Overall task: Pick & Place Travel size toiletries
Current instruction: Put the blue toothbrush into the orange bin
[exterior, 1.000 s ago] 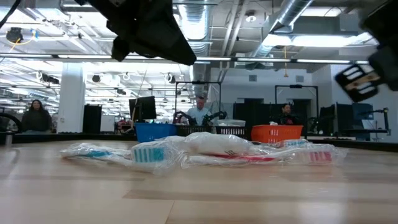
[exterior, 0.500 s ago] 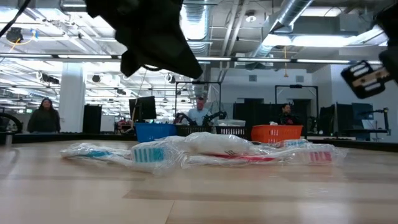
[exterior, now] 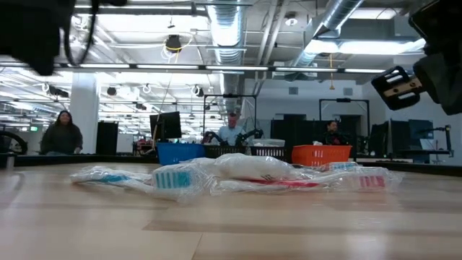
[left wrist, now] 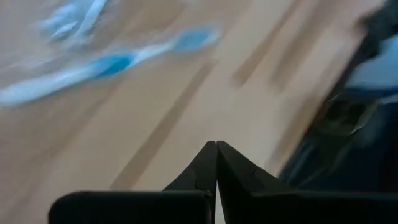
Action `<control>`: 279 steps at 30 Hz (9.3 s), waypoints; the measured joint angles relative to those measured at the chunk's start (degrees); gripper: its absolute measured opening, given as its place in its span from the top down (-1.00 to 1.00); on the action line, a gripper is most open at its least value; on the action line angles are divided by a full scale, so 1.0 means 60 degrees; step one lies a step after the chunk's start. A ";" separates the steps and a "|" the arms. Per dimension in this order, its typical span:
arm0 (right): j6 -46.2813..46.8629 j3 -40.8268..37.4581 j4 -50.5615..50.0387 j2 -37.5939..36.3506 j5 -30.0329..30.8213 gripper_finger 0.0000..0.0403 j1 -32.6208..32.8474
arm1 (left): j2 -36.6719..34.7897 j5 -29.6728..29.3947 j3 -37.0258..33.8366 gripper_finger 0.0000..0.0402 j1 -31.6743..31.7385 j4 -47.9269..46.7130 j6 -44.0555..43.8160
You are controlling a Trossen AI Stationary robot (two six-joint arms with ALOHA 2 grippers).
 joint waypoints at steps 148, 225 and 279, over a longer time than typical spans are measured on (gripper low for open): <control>0.8381 0.0851 0.6989 0.0055 -0.1188 -0.05 -0.2108 | -0.0669 -0.4473 -0.0327 0.84 0.1726 0.9404 2.5094; 1.1379 0.1460 0.5683 0.1085 -0.1168 0.22 -0.2039 | 0.0506 -0.4878 0.0395 0.84 0.2109 0.9429 2.7052; 0.9374 0.1412 0.6958 0.1110 -0.0778 0.83 -0.1674 | 0.0426 -0.4630 0.0475 0.79 0.1986 0.9826 2.6568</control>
